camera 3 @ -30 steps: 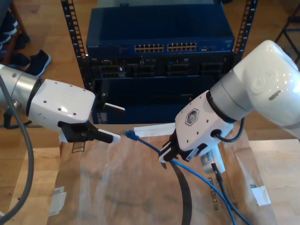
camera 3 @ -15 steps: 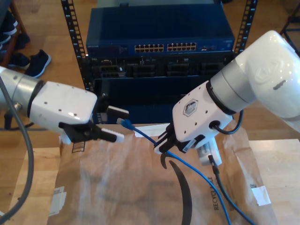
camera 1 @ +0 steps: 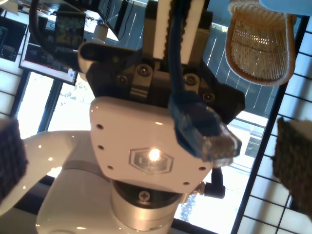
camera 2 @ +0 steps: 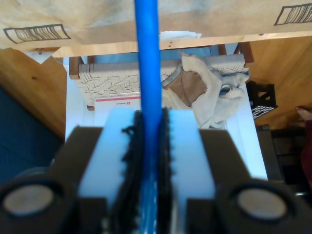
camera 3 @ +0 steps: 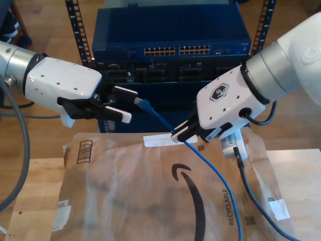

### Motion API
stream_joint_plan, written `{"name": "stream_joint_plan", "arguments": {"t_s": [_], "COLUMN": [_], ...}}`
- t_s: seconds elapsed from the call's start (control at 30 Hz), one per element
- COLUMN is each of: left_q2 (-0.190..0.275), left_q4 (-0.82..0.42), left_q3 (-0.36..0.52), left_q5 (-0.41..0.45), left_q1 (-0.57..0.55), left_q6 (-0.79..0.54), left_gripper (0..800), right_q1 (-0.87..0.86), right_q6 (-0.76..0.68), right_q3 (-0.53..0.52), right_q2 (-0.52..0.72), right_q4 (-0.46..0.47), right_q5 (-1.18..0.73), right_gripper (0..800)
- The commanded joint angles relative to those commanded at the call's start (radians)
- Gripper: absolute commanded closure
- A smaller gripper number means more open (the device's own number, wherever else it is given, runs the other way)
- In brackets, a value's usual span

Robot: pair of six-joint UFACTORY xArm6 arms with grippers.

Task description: Grab the cable and plug it in

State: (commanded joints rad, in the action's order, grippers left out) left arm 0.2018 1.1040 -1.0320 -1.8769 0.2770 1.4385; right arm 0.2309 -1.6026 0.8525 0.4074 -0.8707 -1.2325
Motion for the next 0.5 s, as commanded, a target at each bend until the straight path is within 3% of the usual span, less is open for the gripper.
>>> {"name": "stream_joint_plan", "arguments": {"t_s": [0.17, 0.23, 0.3, 0.5], "left_q2": [0.0, 0.0, 0.0, 0.0], "left_q4": [0.0, 0.0, 0.0, 0.0], "left_q3": [0.002, 0.002, 0.0, 0.003], "left_q5": [0.005, 0.008, 0.009, 0.011], "left_q1": [0.0, 0.002, 0.002, 0.0], "left_q6": [0.005, 0.005, 0.006, 0.005], "left_gripper": [300, 305, 401, 403], "right_q1": [0.003, 0.005, 0.006, 0.009], "right_q6": [0.002, 0.002, 0.002, 0.003], "right_q3": [-0.002, -0.002, -0.002, 0.002], "right_q2": [0.0, 0.0, 0.0, -0.002], "right_q4": [0.0, 0.002, 0.002, 0.003], "right_q5": [0.0, -0.002, -0.002, -0.003], "right_gripper": [799, 799, 799, 800]}}
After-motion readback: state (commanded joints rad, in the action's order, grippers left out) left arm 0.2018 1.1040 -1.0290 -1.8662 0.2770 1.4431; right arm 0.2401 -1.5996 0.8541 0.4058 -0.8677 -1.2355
